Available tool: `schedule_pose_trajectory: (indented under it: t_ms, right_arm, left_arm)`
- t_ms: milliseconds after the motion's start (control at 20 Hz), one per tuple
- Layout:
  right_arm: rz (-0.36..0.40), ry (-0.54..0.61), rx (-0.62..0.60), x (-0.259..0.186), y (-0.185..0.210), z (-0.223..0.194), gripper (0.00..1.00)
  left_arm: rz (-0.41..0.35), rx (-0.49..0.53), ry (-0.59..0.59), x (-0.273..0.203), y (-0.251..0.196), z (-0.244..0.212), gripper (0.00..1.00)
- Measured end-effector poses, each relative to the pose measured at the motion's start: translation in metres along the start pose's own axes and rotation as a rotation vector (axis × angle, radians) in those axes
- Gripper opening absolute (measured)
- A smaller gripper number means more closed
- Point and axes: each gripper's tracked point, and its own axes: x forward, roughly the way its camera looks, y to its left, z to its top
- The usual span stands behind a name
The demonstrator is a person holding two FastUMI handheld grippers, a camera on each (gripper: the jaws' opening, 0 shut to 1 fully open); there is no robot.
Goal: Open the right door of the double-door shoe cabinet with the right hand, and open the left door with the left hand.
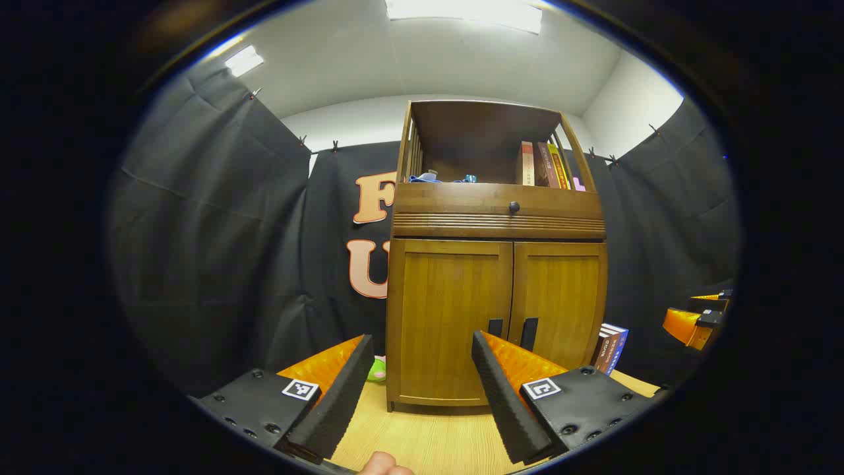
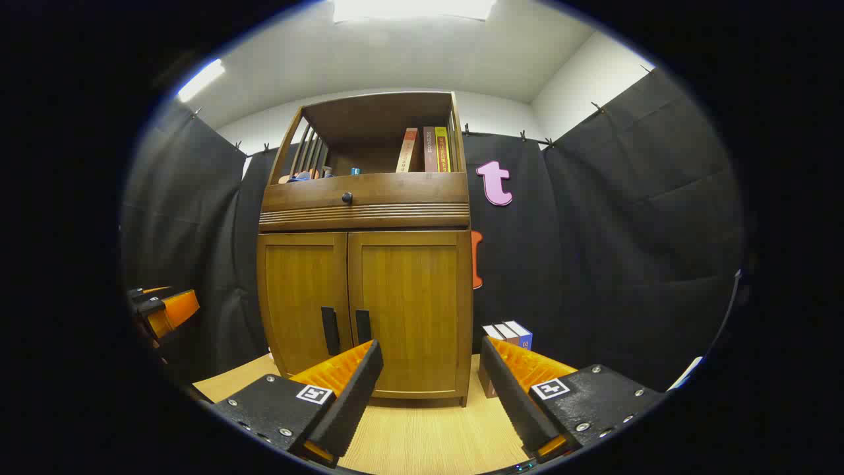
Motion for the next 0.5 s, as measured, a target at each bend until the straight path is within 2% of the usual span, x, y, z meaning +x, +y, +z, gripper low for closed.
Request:
schedule_pose_trajectory:
  t_ms: [50,350,400,500]
  right_arm:
    - [-0.001,-0.001,0.000,0.0001,0.0001,0.0003,1.00]
    - [0.002,0.002,0.004,-0.0025,0.0014,-0.0001,1.00]
    - [0.001,0.002,0.004,-0.0017,0.0012,-0.0007,0.94]
    - [0.001,0.001,0.000,-0.0010,0.0005,0.0001,0.94]
  left_arm:
    - [-0.001,0.000,0.000,-0.0008,0.0003,0.0005,0.97]
    - [0.000,0.003,-0.001,-0.0016,0.0001,0.0012,0.97]
    - [0.000,0.002,-0.001,-0.0016,0.0000,0.0015,0.99]
    - [-0.001,0.002,-0.001,-0.0019,0.0010,0.0013,0.97]
